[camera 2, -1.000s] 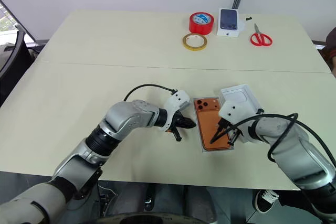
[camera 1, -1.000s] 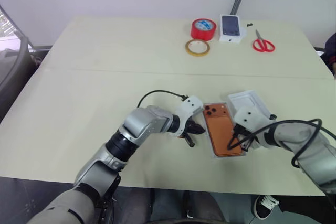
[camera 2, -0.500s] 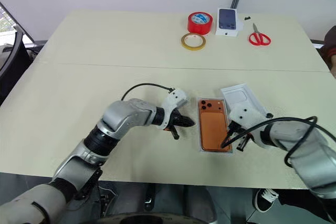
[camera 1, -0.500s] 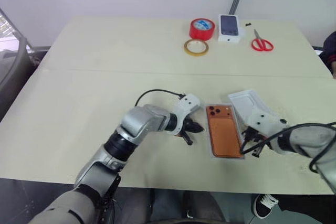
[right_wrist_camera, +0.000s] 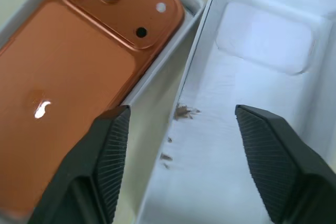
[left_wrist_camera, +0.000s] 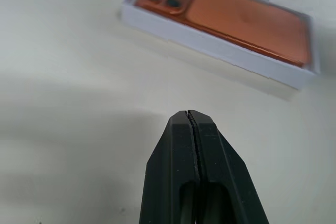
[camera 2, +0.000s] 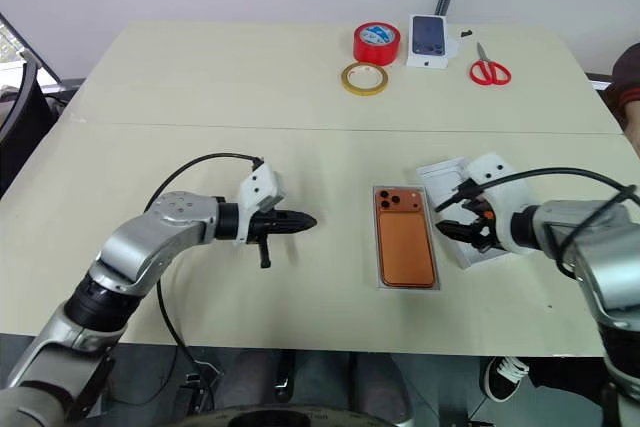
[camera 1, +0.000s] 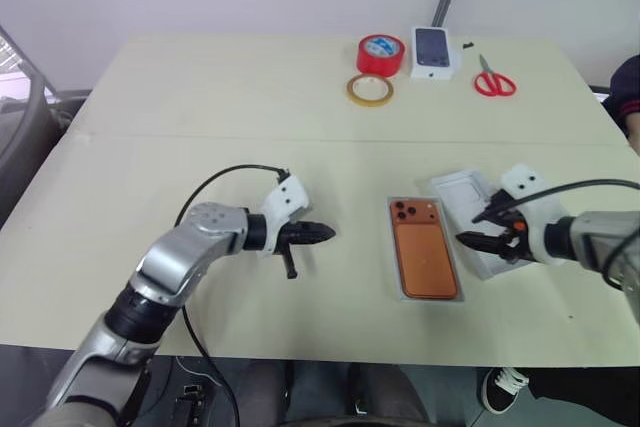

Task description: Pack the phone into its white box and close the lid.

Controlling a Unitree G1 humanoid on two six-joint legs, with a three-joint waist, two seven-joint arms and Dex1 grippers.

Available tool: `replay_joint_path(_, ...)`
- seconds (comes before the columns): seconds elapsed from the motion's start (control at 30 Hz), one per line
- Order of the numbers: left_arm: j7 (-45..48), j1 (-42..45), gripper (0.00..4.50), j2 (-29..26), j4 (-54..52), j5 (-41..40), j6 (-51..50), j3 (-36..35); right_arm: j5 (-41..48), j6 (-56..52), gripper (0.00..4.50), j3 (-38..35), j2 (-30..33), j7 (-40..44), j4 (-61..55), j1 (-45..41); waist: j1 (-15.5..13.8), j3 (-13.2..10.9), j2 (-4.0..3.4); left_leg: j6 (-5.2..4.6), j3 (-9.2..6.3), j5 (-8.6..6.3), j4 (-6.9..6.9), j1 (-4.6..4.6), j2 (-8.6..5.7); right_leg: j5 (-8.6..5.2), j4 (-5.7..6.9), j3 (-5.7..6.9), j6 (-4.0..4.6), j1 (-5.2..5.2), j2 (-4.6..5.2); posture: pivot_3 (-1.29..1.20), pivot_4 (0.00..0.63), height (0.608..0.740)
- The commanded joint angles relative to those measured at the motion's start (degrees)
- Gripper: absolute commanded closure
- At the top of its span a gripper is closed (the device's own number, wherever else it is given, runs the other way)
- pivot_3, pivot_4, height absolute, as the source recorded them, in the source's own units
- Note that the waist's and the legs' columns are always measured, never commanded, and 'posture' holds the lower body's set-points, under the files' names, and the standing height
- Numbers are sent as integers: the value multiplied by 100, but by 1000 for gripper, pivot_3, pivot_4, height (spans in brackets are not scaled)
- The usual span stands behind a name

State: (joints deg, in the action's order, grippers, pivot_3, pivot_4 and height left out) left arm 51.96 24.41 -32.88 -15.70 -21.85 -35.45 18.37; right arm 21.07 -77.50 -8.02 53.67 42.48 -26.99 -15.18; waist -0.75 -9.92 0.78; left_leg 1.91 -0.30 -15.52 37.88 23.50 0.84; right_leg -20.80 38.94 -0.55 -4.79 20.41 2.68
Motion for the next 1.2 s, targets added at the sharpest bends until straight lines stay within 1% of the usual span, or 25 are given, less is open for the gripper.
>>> replay_joint_path(0.03,359,-175,4500,-77,-300,-59,712,-262,-4,-162,1151,162,-39,-275,177,-292,11,0,-1,-1,0,0,0,2,0,0,0,0,0,1,0,0,150,740)
replay_joint_path(0.13,618,-419,4500,-121,-416,-184,1127,-426,-26,-208,1151,372,-79,-441,361,-431,24,0,-4,-5,1,-3,1,1,1,0,0,0,0,1,0,0,150,740)
replay_joint_path(0.23,777,-580,4500,-142,-489,-266,1310,-533,9,-265,1151,470,-208,-600,483,-563,26,0,-5,-6,1,-3,-2,1,2,0,0,0,0,4,-1,0,150,740)
replay_joint_path(0.27,812,-615,4500,-127,-498,-293,1359,-567,22,-282,1385,494,-240,-642,504,-593,28,0,-5,-6,1,-3,-1,1,2,0,1,0,0,4,-1,0,150,740)
replay_joint_path(0.33,878,-663,4500,-142,-506,-278,1456,-588,30,-300,2023,515,-285,-716,524,-624,33,0,-5,-7,2,-4,-1,1,2,0,1,0,0,3,-1,0,150,740)
replay_joint_path(0.37,893,-677,4500,-152,-502,-255,1485,-585,38,-309,2441,508,-303,-741,521,-631,34,0,-5,-7,2,-4,-1,1,2,0,1,0,0,3,-2,0,150,740)
replay_joint_path(0.47,890,-712,4500,-166,-483,-216,1527,-578,72,-380,4086,395,-338,-820,465,-638,20,0,-5,-9,2,-5,-1,1,2,0,1,0,0,3,-2,0,150,740)
replay_joint_path(0.5,891,-724,4500,-168,-465,-205,1547,-581,101,-441,4444,318,-339,-837,443,-653,20,0,-5,-9,2,-5,0,1,2,0,1,0,0,2,-2,0,150,740)
replay_joint_path(0.7,754,-811,4500,-195,-320,-166,1585,-767,427,-1236,4444,-570,-451,-848,259,-1044,43,-1,-9,-10,2,-6,0,1,2,0,3,0,0,4,-2,0,150,740)
replay_joint_path(0.77,650,-857,4500,-207,-207,-147,1586,-930,1037,-1450,4444,-1188,-689,-816,244,-1380,59,-1,-11,-10,2,-6,-1,1,3,0,5,0,0,5,-4,0,150,740)
replay_joint_path(0.83,566,-864,4500,-207,-70,-121,1600,-1061,1931,-1500,4444,-1668,-982,-1007,303,-1680,82,-1,-11,-10,2,-6,-3,0,5,0,5,0,0,6,-5,0,150,740)
replay_joint_path(0.9,503,-837,4500,-185,70,-90,1632,-1142,3286,-1500,4444,-1949,-1438,-1696,493,-1920,124,0,-11,-10,2,-6,-4,0,6,0,6,0,0,6,-6,0,150,740)
replay_joint_path(0.97,450,-779,4500,-141,204,-75,1673,-1195,4849,-1500,4444,-2057,-1961,-2686,692,-2036,150,0,-8,-10,1,-6,-4,0,8,0,6,1,0,4,-6,0,150,740)
replay_joint_path(1.0,429,-743,4500,-116,264,-72,1694,-1217,6442,-787,4444,-1625,-1772,-3785,780,-1790,155,-1,-9,-10,2,-6,-4,0,8,0,6,1,0,4,-6,0,150,740)
replay_joint_path(1.03,411,-711,4500,-89,310,-71,1713,-1237,7817,1,4444,-1131,-1570,-4779,741,-1527,132,-2,-10,-11,2,-6,-4,1,9,0,7,1,0,5,-6,0,150,740)
replay_joint_path(1.07,384,-664,4500,-54,359,-76,1730,-1263,8685,708,4444,-685,-1689,-5534,580,-1259,128,-3,-8,-13,2,-7,-3,8,8,0,7,6,-1,8,-2,0,150,740)
replay_joint_path(1.1,360,-629,4500,-25,388,-86,1747,-1287,9117,1288,4444,-336,-1918,-6061,360,-1008,140,-4,-2,-15,1,-8,-1,12,7,0,4,8,-1,8,0,0,150,740)
replay_joint_path(1.2,329,-570,4500,14,434,-102,1781,-1327,9193,2416,4444,283,-2751,-7081,-310,-445,186,-5,0,-18,4,-10,9,16,8,1,6,6,-3,9,-1,0,150,740)
